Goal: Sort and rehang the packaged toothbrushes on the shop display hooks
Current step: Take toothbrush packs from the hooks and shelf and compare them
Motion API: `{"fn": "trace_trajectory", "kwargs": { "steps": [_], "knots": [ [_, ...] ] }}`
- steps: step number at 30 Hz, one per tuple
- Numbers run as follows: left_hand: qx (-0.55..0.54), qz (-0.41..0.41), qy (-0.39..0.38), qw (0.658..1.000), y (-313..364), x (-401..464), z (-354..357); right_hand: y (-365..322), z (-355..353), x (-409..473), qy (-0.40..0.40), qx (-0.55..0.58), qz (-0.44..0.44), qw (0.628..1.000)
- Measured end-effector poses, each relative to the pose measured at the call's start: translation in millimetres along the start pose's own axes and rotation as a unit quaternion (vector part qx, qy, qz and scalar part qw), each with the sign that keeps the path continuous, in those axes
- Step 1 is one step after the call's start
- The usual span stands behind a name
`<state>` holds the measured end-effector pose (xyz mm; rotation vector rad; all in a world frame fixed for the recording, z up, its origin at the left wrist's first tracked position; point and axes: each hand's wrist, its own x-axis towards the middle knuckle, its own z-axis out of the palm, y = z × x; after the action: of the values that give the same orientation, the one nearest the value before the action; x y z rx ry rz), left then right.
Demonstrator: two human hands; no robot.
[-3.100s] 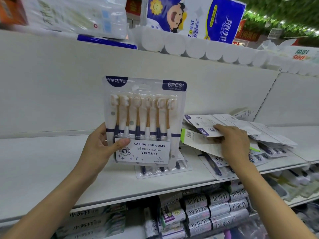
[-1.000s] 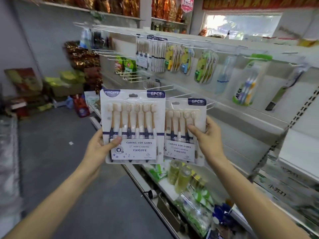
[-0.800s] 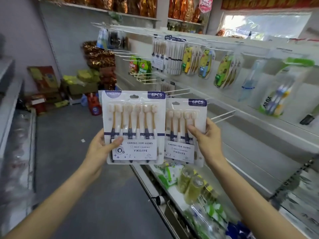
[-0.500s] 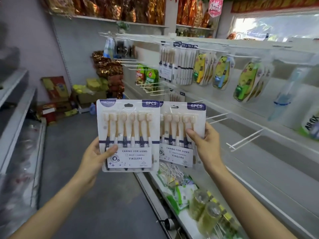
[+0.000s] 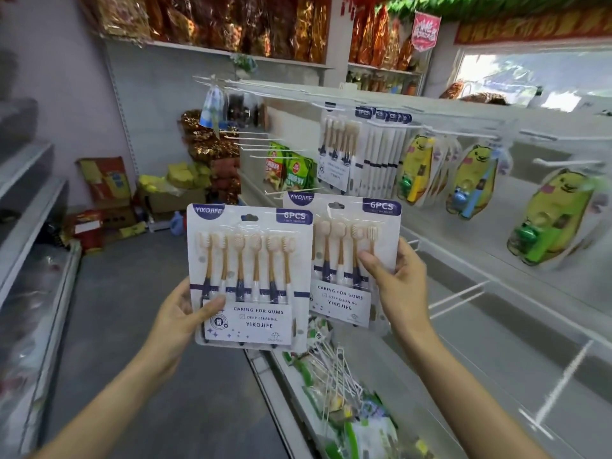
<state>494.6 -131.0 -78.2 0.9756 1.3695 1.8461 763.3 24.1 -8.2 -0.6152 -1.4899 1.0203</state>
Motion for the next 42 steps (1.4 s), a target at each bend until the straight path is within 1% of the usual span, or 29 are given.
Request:
{"fn": "trace_trajectory", "kwargs": {
  "steps": [9, 12, 18, 24, 27, 31, 36, 42],
  "knots": [
    [-0.014, -0.003, -0.064, 0.998, -24.5, 109.8, -21.0, 25.6, 52.2, 65.6, 0.034, -0.003, -0.016, 0.999],
    [-0.014, 0.000, -0.094, 0.995, -32.9, 160.2, -35.2, 37.8, 77.1, 88.7, 0.058, -0.020, -0.020, 0.998],
    [-0.005, 0.008, -0.182, 0.983, -35.9, 259.4, -63.2, 54.3, 125.3, 135.8, 0.122, -0.049, -0.037, 0.991],
    [0.009, 0.004, -0.241, 0.971, -32.9, 338.9, -76.8, 52.0, 170.7, 187.4, 0.181, -0.061, -0.068, 0.979],
    [0.000, -0.015, -0.271, 0.962, -36.4, 365.5, -82.0, 51.8, 187.7, 209.4, 0.214, -0.073, -0.084, 0.971],
    [-0.006, -0.040, -0.293, 0.955, -43.5, 390.3, -83.2, 53.1, 199.8, 229.4, 0.253, -0.072, -0.085, 0.961],
    [-0.014, -0.068, -0.318, 0.946, -54.3, 414.9, -79.0, 57.7, 202.3, 247.3, 0.285, -0.102, -0.075, 0.950],
    [-0.016, -0.071, -0.351, 0.934, -65.2, 430.3, -62.9, 71.7, 196.5, 261.9, 0.307, -0.122, -0.066, 0.942]
  ]
}}
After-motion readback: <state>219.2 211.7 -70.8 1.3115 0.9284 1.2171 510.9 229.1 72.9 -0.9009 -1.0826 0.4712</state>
